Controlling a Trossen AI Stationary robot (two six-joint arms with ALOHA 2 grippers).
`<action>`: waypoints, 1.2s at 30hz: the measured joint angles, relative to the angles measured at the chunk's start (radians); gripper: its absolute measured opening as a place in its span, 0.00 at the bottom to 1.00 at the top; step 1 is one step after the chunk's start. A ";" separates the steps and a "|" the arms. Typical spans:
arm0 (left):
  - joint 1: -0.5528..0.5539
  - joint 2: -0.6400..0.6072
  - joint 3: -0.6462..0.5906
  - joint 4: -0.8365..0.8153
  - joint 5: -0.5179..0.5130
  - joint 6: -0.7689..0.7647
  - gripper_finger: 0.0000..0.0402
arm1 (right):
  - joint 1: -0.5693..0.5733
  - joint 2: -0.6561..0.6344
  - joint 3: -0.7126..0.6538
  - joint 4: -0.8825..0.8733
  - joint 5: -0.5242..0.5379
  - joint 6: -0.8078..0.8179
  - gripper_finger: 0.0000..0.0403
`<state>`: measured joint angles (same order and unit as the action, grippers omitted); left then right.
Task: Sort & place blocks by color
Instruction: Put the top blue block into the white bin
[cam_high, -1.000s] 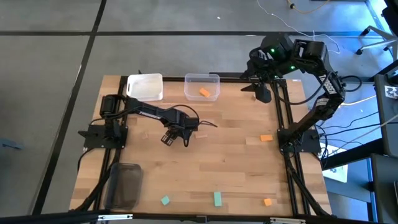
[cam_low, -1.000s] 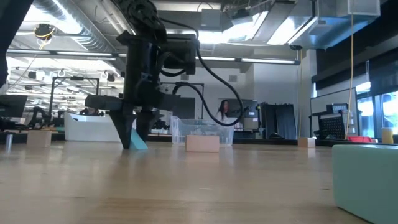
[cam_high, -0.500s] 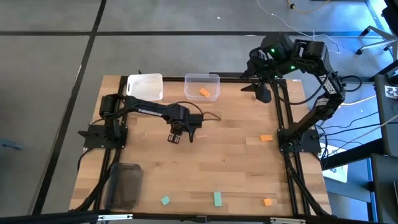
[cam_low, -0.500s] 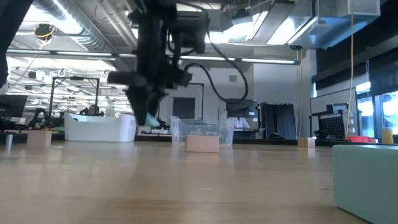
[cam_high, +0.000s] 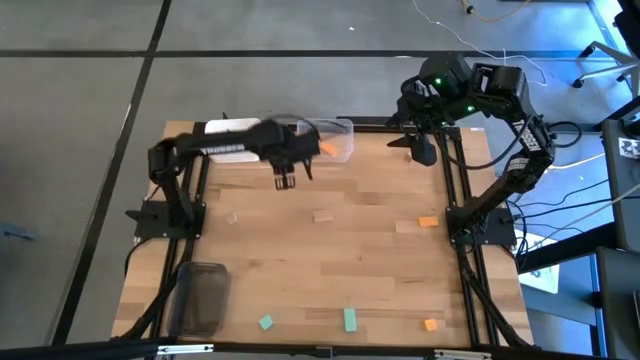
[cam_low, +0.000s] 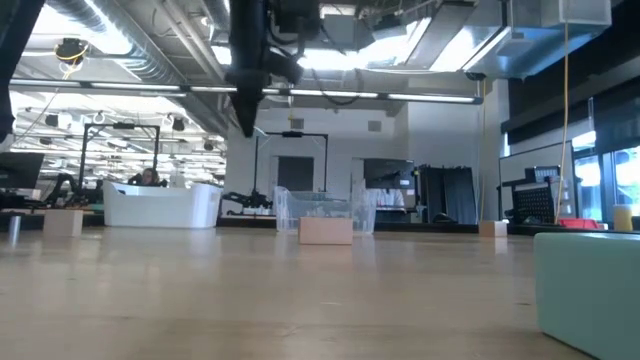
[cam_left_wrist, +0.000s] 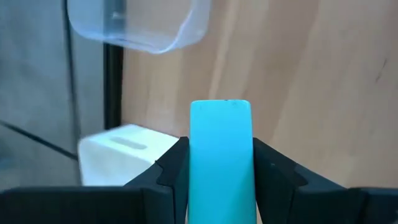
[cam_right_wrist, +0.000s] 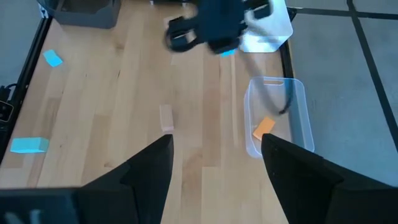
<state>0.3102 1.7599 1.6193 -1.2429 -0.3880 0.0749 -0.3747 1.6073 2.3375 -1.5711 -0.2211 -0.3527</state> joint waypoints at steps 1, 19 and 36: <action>0.023 -0.010 0.005 0.000 -0.005 -0.013 0.31 | 0.000 0.000 0.000 0.000 0.000 0.000 0.61; 0.509 -0.039 -0.138 0.091 0.120 -0.301 0.31 | 0.000 0.000 0.000 0.003 0.000 -0.001 0.61; 0.591 -0.038 -0.453 0.309 0.223 -0.364 0.31 | 0.000 0.000 0.000 0.003 0.000 -0.037 0.61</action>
<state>0.9012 1.7218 1.1662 -0.9338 -0.1650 -0.2893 -0.3746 1.6073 2.3375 -1.5679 -0.2207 -0.3897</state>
